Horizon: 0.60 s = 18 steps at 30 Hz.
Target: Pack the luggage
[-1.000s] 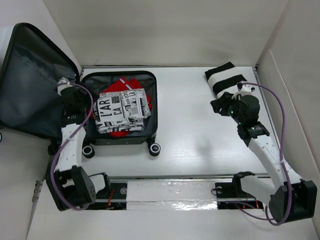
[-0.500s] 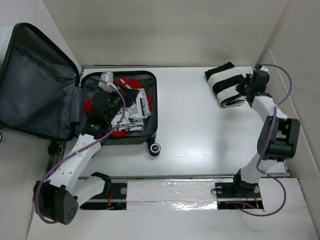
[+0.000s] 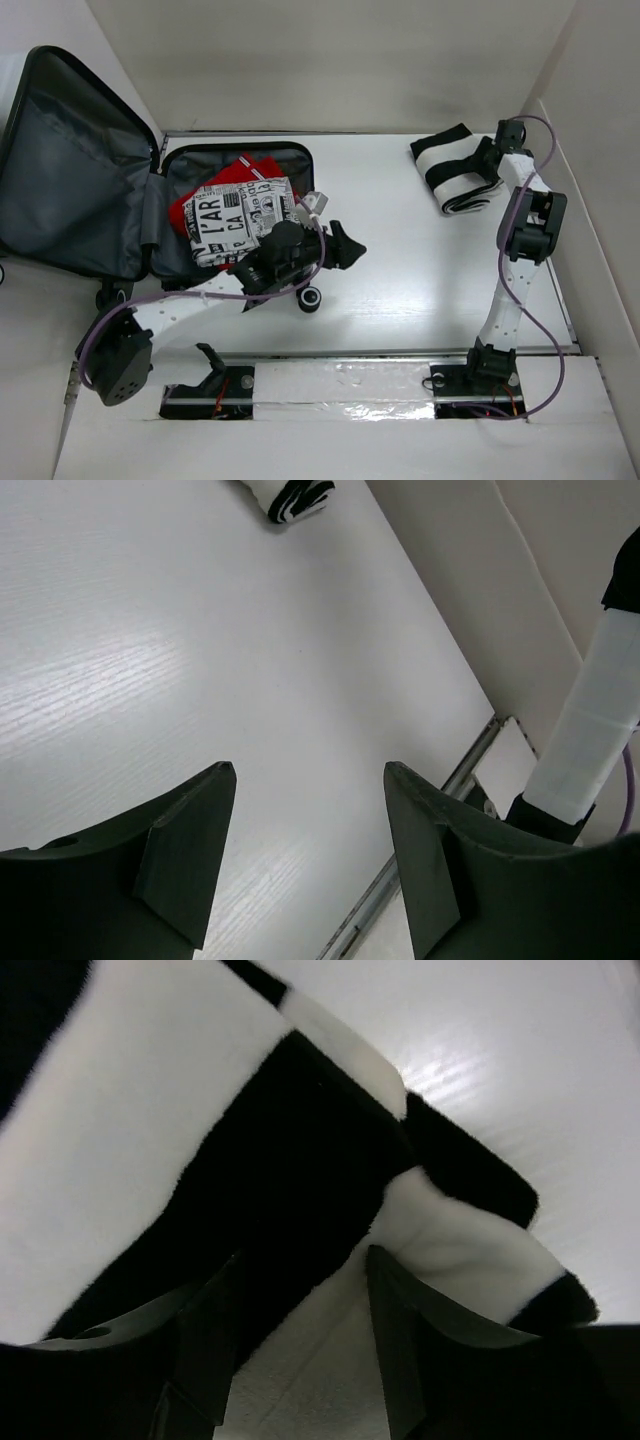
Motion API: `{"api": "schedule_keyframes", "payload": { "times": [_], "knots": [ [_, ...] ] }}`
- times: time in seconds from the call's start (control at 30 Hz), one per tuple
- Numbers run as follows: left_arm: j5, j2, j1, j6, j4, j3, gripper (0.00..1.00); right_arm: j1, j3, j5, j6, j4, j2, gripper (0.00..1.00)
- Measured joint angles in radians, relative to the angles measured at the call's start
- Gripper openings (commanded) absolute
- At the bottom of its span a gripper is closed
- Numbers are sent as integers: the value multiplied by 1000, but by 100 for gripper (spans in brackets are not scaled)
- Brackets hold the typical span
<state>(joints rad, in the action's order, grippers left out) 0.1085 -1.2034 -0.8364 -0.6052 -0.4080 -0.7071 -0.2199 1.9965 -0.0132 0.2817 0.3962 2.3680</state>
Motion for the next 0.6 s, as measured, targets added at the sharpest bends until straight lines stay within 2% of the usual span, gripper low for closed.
{"api": "schedule_keyframes", "payload": {
  "times": [0.1, 0.17, 0.37, 0.5, 0.6],
  "knots": [
    [-25, -64, -13, 3, -8, -35, 59, 16, -18, 9, -31, 26, 2, 43],
    [-47, -108, -13, 2, -10, -64, 59, 33, -71, 10, -46, 25, -43, 43],
    [-123, -300, -14, -18, 7, -227, 59, 132, -380, 5, -65, 8, -252, 41],
    [-144, -447, -14, -29, 29, -351, 69, 215, -528, -16, -57, -20, -346, 41],
    [-151, -552, -14, -29, 60, -444, 70, 260, -627, -15, -55, -64, -409, 41]
  ]
}}
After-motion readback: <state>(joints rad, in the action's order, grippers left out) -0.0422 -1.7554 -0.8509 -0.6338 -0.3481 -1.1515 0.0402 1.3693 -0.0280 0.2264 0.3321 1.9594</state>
